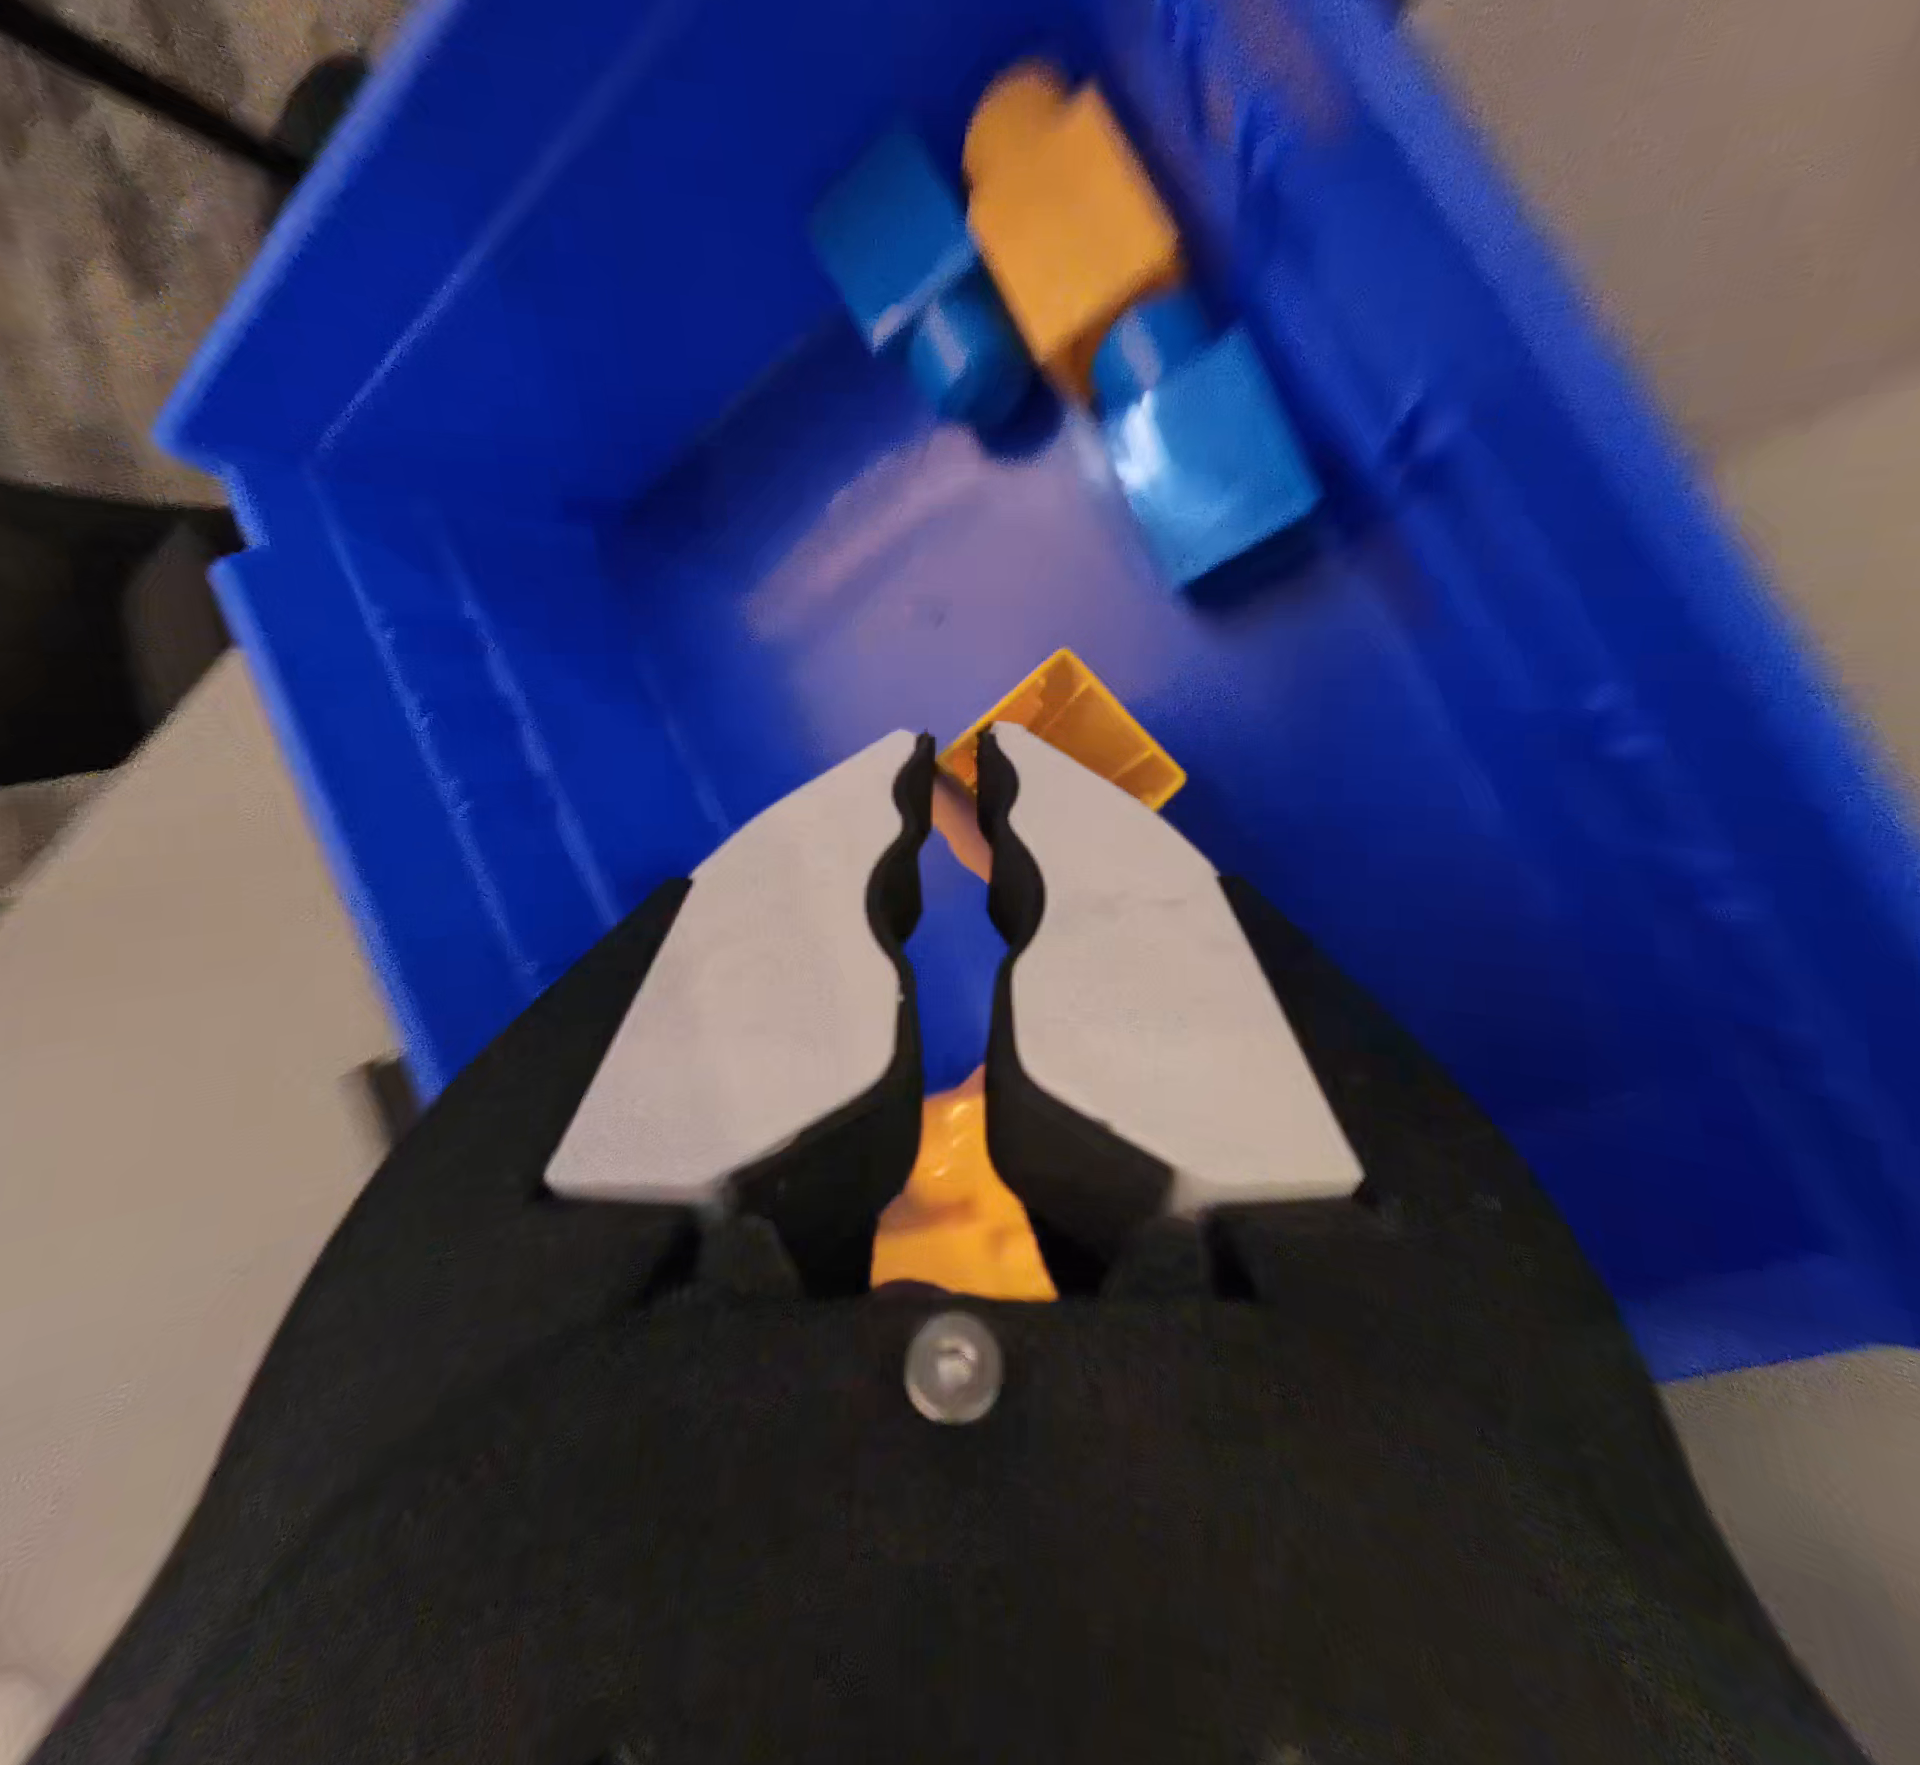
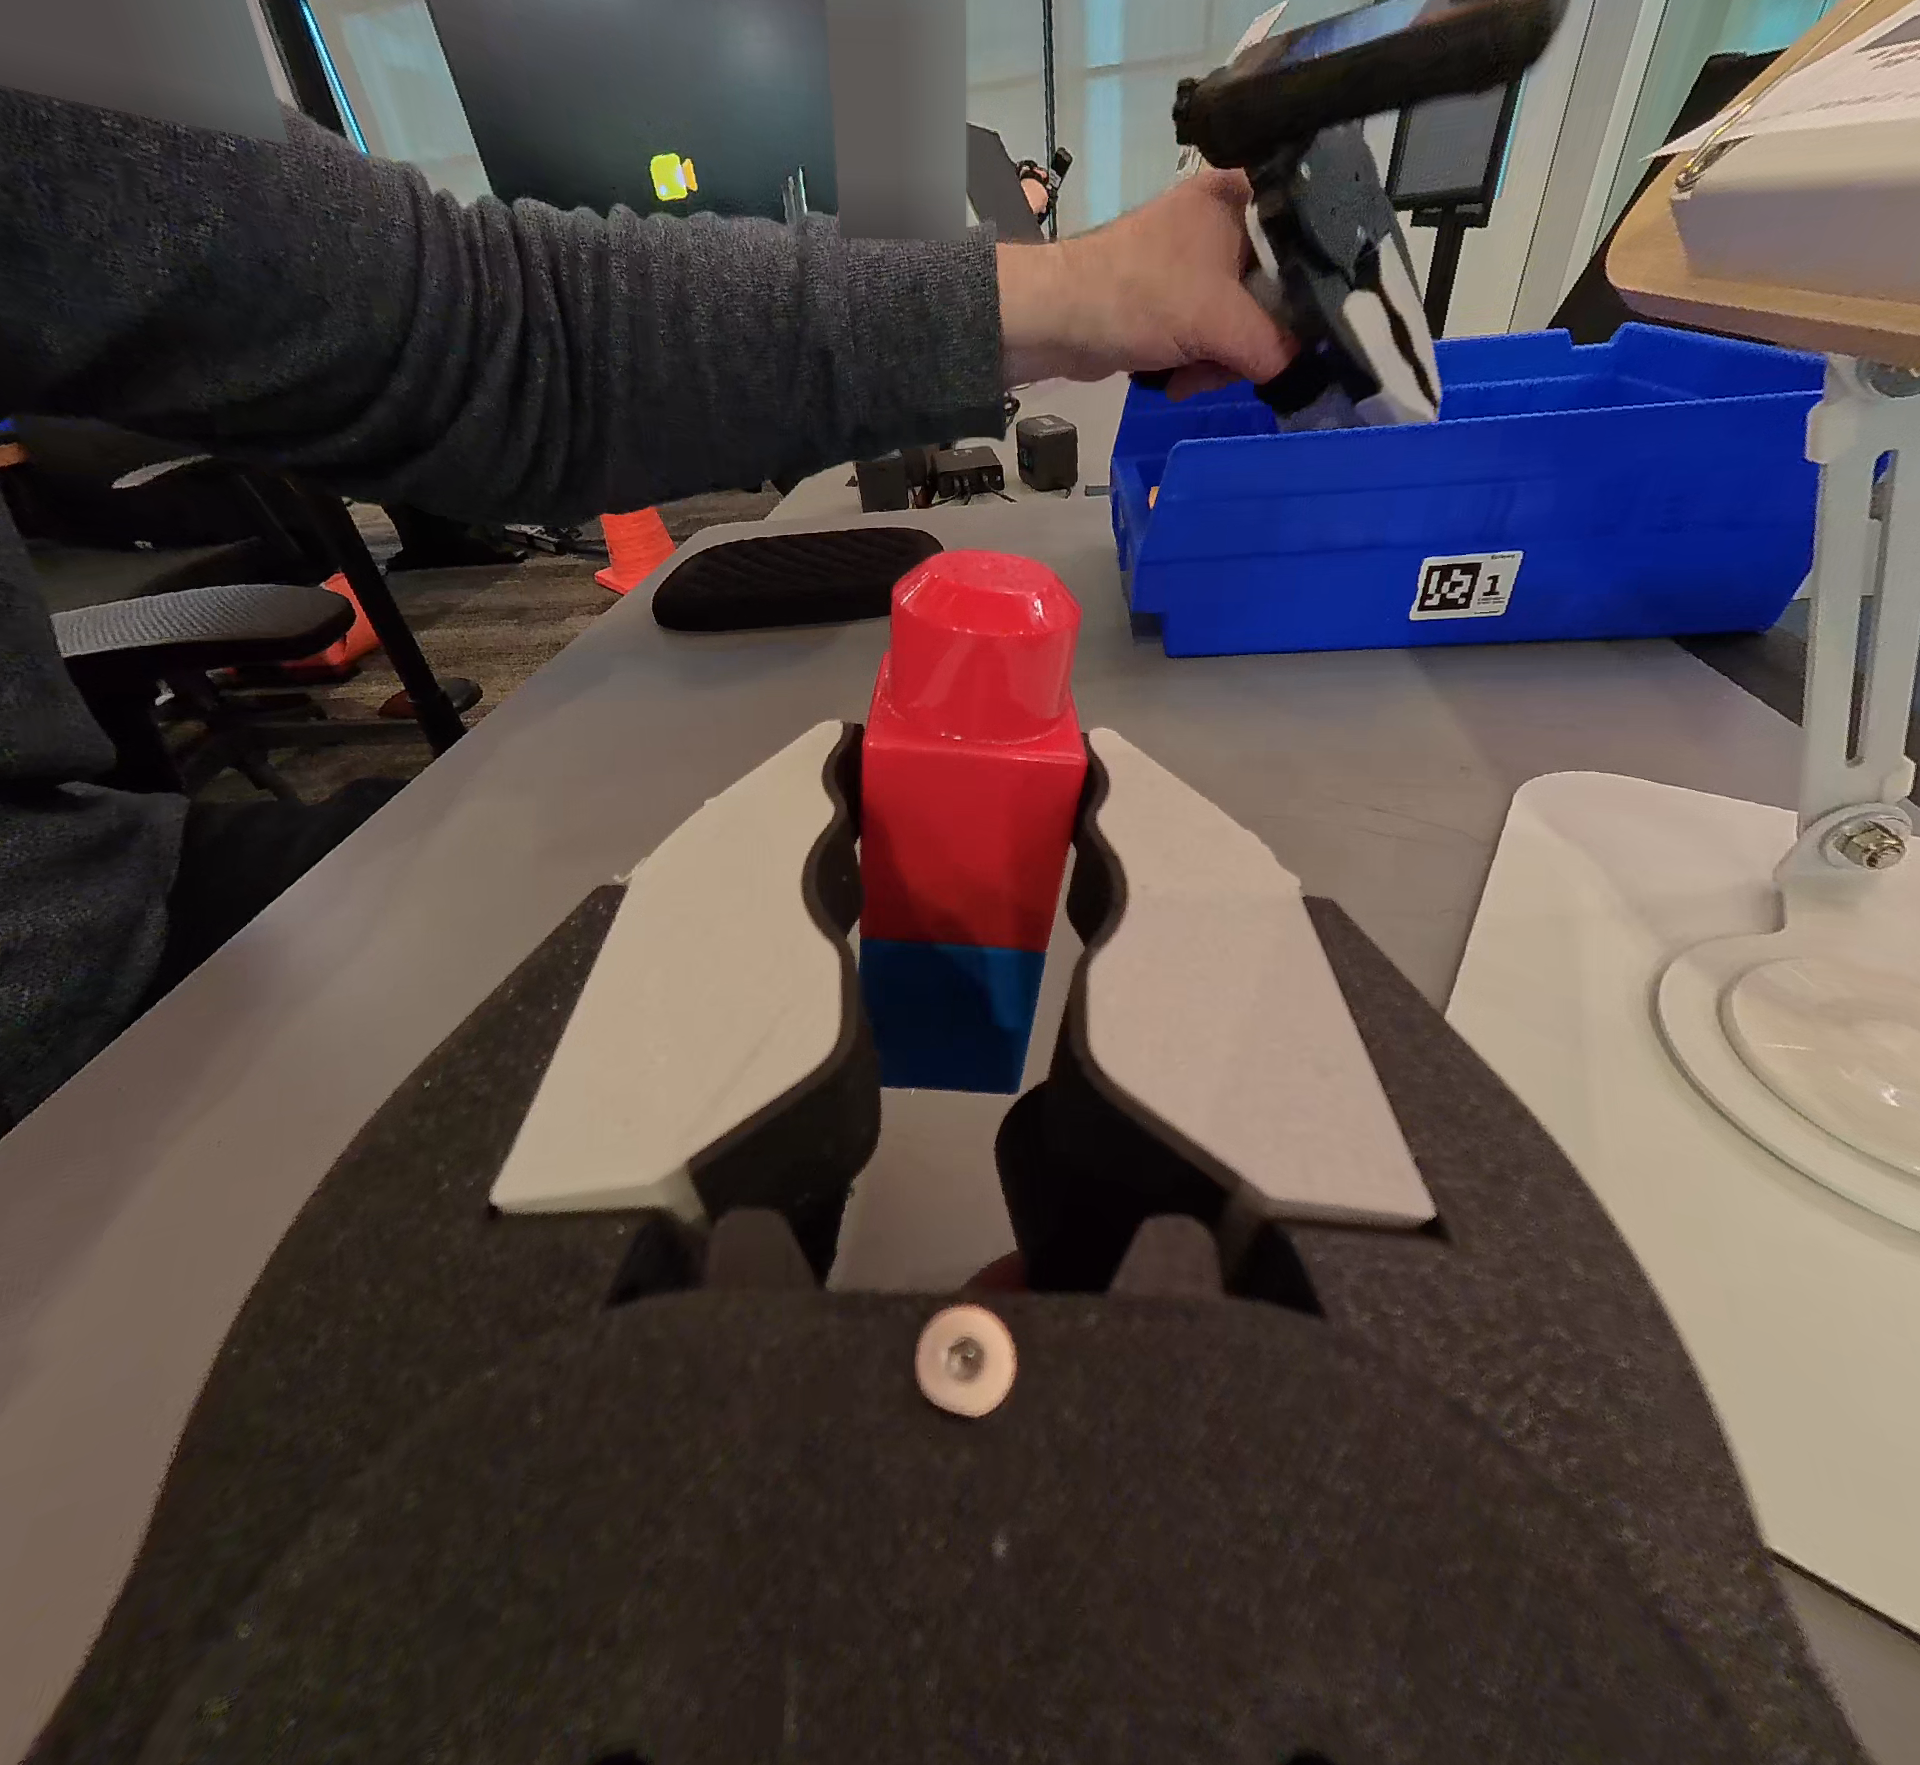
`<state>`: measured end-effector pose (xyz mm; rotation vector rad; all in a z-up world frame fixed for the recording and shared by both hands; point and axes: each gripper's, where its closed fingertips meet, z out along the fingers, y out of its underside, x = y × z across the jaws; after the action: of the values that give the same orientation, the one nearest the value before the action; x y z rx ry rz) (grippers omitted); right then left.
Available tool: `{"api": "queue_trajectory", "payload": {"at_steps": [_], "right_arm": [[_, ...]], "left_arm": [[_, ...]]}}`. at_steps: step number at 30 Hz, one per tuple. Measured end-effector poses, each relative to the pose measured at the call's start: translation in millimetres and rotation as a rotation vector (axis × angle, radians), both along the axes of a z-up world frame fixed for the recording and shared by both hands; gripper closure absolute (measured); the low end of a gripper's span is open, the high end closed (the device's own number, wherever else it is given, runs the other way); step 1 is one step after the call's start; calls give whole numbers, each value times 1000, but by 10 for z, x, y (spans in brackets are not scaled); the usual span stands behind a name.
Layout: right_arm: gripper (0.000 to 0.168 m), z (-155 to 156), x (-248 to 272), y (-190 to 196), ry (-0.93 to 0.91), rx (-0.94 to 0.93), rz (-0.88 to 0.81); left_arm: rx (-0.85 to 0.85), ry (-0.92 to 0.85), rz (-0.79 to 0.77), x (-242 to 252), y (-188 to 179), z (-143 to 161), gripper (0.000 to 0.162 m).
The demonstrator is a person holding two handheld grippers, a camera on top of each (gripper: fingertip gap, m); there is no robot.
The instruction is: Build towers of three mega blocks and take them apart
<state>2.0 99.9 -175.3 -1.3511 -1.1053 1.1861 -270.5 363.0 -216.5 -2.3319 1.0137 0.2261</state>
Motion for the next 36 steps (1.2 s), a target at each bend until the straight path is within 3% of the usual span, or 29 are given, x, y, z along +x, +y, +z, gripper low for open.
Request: {"api": "queue_trajectory", "payload": {"at_steps": [3,4,10,17,21,26,31,36], "right_arm": [[132,0,0,-1,0,0,1],[132,0,1,-1,0,0,1],[132,0,0,-2,0,-1,2],[132,-4,-3,-5,-3,1,3],[132,-4,-3,-6,-3,1,5],[132,-6,-5,-9,-5,2,6],[132,-7,-6,-11,-5,3,7],[132,-3,-3,-10,-2,0,8]], "left_arm": [[-47,-355,18,196,-8,21,154],[-72,-387,66,129,-4,-43,154],[-95,-292,207,-373,-91,-247,151],[-64,-163,225,-657,-207,-107,116],[-89,-47,128,-619,-263,11,104],[-172,103,12,-422,-308,33,107],[-392,176,-28,-317,-333,-257,99],[-435,321,-91,-493,-179,-330,99]]}}
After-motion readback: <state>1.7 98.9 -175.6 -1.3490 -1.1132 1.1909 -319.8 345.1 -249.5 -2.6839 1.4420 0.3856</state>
